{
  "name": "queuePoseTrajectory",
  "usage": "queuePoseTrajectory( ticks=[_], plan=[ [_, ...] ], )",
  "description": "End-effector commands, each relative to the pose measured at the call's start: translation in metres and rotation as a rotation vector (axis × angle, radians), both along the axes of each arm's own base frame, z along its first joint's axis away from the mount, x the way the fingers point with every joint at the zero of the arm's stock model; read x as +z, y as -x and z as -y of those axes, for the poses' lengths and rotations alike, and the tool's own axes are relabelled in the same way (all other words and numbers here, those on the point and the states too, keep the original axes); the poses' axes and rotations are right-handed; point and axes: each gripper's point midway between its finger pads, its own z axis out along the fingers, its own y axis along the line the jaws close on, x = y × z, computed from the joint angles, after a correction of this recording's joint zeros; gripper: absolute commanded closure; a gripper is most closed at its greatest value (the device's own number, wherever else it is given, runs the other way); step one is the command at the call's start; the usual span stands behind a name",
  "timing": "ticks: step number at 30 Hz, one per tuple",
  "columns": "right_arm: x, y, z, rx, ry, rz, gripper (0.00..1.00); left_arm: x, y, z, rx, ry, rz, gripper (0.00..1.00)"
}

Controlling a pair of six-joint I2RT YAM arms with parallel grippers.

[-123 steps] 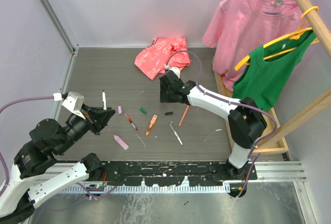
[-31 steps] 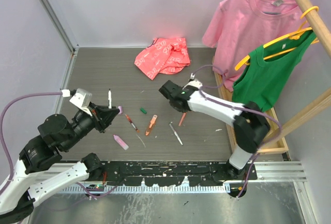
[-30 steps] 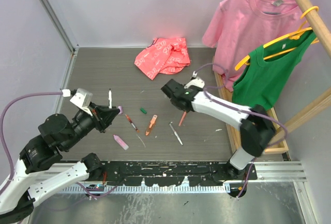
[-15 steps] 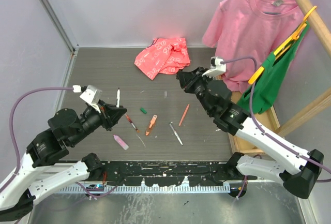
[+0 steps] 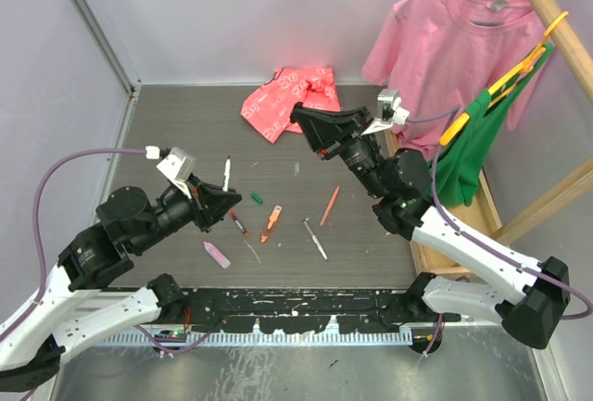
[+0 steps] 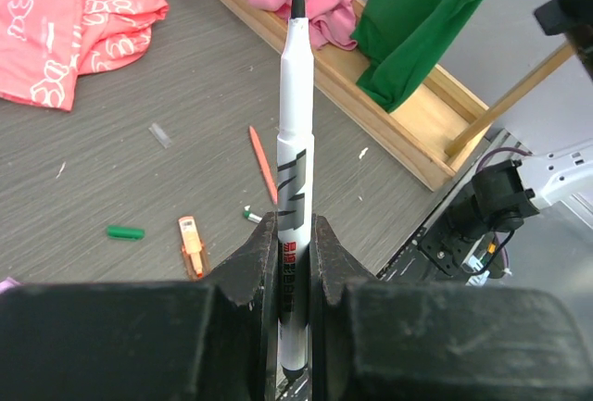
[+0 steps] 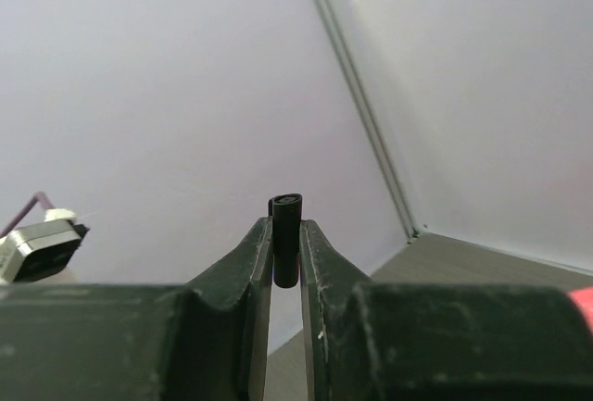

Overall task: Insert the pens into the pen caps
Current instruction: Insert the pen cap onto the pen.

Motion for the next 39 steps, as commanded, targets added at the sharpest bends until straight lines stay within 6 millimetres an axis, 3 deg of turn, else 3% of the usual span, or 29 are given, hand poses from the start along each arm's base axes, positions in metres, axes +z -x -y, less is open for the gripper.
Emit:
queuePoseTrajectory(
  ticks=[1,10,18,39],
  plan=[
    [0.056,0.034,-0.011,0.162,-0.089,0.207,1.0,0.027,0.003,0.013,-0.057,0.084,0.049,1.0],
    [0.06,0.052,-0.039,0.371,-0.121,0.247,1.0,0.025,0.001,0.025,-0.092,0.083,0.043,1.0],
    [0.046,0.061,-0.064,0.551,-0.135,0.222,1.0,0.025,-0.002,0.033,-0.108,0.085,0.044,1.0],
    [0.03,0.082,-0.087,0.674,-0.09,0.209,1.0,0.026,-0.002,0.035,-0.113,0.094,0.044,1.0]
  ],
)
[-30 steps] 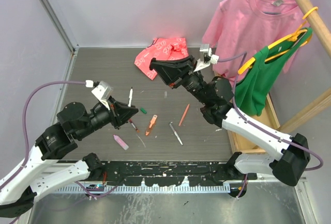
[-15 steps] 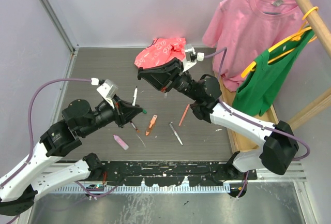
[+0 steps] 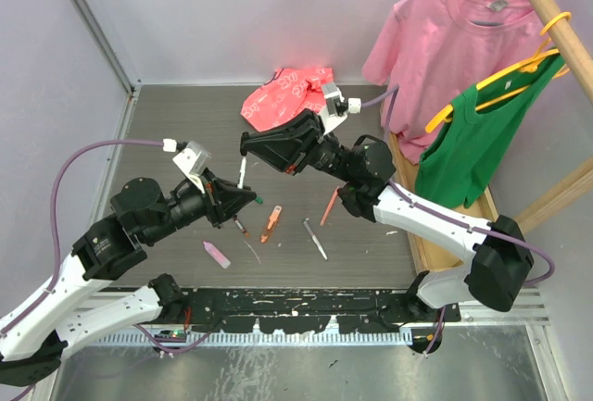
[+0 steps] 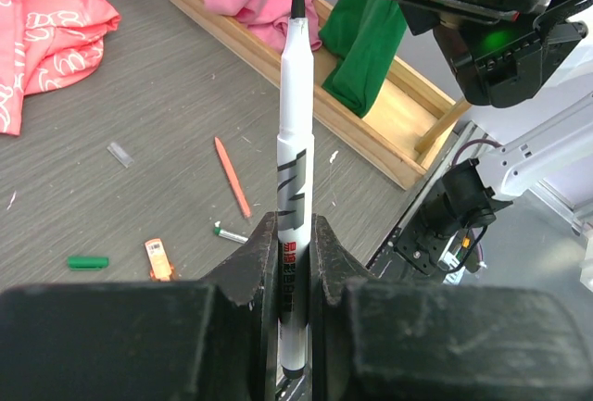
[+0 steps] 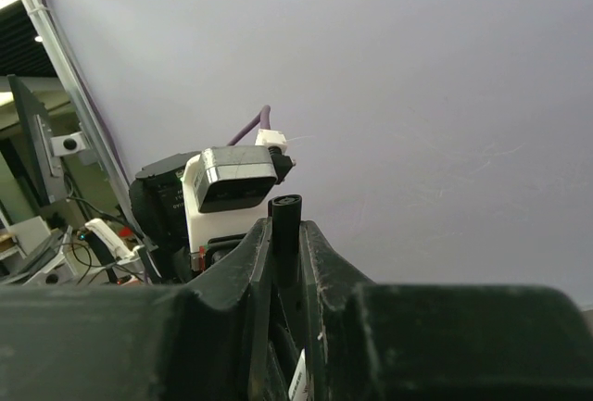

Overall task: Insert the pens into the pen caps
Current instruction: Insert the pen cap onto the pen.

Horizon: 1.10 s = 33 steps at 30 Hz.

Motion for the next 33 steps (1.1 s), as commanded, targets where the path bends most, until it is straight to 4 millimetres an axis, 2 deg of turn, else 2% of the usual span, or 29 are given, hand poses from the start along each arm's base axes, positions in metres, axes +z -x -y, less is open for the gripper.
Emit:
queuePoseTrajectory(
  ticks=[1,16,33],
  plan=[
    [0.023,0.015,0.004,0.037,-0.058,0.064,1.0,0.021,0.001,0.003,-0.012,0.069,0.04,1.0],
    [0.023,0.006,0.009,-0.023,-0.083,0.034,1.0,0.018,0.005,0.001,-0.021,0.076,0.039,1.0],
    [0.013,0.006,0.004,-0.001,-0.047,0.014,1.0,0.024,0.005,0.001,-0.022,0.089,0.052,1.0]
  ],
)
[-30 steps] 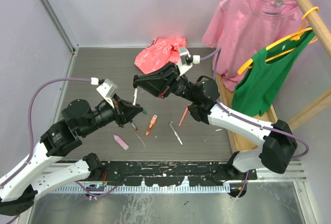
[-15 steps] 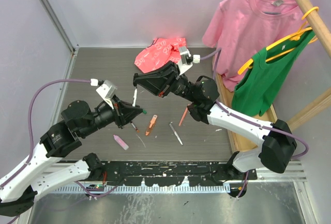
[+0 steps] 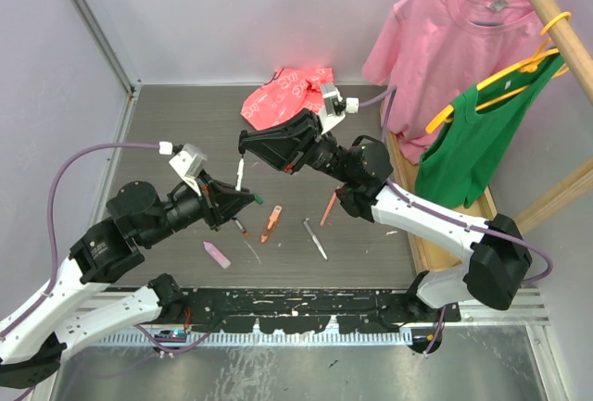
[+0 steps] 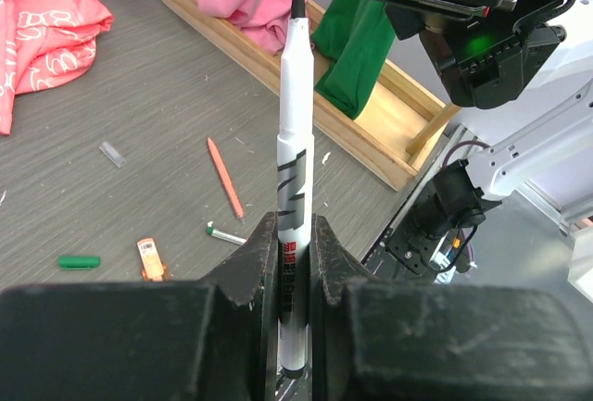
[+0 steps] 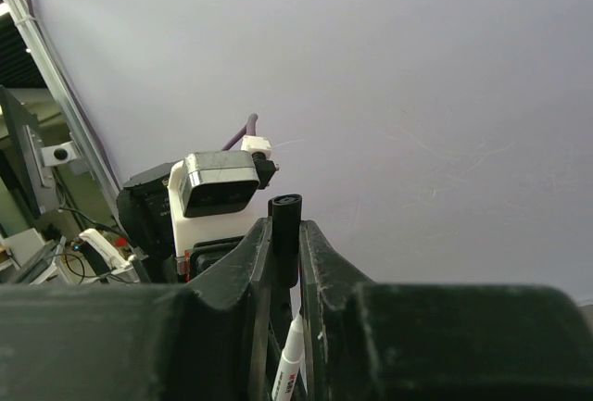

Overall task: Insert the pens into the pen caps
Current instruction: Insert the pen cap onto the pen.

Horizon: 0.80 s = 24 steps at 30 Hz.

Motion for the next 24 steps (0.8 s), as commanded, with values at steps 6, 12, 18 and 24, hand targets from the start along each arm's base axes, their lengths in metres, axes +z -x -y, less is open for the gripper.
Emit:
queuePoseTrajectory(
  ticks=[6,12,18,24],
  plan=[
    [0.011,0.01,0.008,0.01,-0.037,0.028,1.0,0.025,-0.001,0.003,-0.01,0.071,0.061,1.0],
    [0.008,0.009,0.006,0.016,-0.03,0.019,1.0,0.026,-0.001,0.004,-0.012,0.074,0.062,1.0],
    [0.005,0.008,0.006,0.017,-0.031,0.011,1.0,0.027,-0.001,0.004,-0.014,0.077,0.065,1.0],
    [0.001,0.008,0.005,0.02,-0.024,0.001,1.0,0.027,-0.001,0.003,-0.008,0.078,0.067,1.0]
  ],
)
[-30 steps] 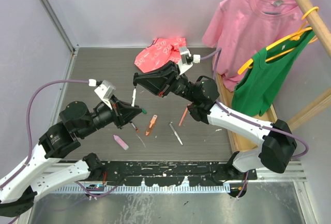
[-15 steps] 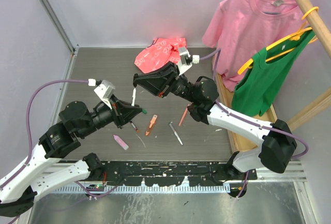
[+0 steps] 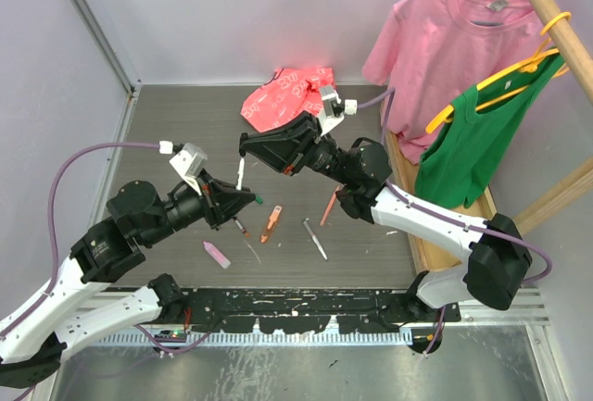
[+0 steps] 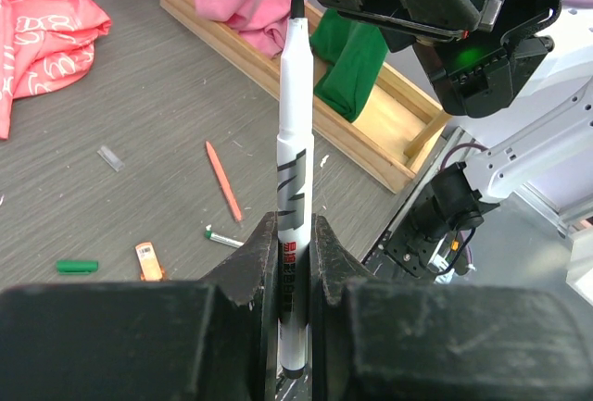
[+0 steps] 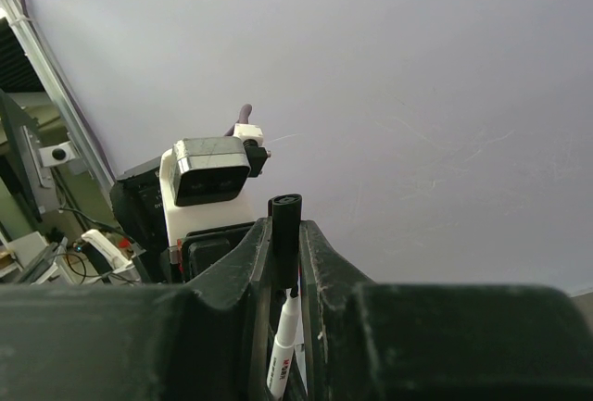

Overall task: Insert the pens into the pen caps
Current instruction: Insert the pen cap onto the pen.

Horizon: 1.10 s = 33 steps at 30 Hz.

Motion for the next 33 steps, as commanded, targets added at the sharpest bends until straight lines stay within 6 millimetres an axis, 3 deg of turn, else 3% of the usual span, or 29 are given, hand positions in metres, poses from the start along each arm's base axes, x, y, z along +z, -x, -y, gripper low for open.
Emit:
queuePoseTrajectory(
  ticks=[1,9,20,33],
  plan=[
    [0.01,0.009,0.006,0.018,-0.035,0.021,1.0,0.024,0.0,0.001,-0.003,0.071,0.062,1.0],
    [0.007,0.01,0.005,0.023,-0.036,0.009,1.0,0.024,0.0,0.001,-0.004,0.076,0.062,1.0],
    [0.028,0.01,0.01,0.009,-0.083,0.028,1.0,0.025,0.0,0.004,-0.021,0.068,0.061,1.0],
    [0.029,0.009,0.014,-0.013,-0.09,0.028,1.0,0.023,0.002,0.0,-0.013,0.069,0.057,1.0]
  ],
)
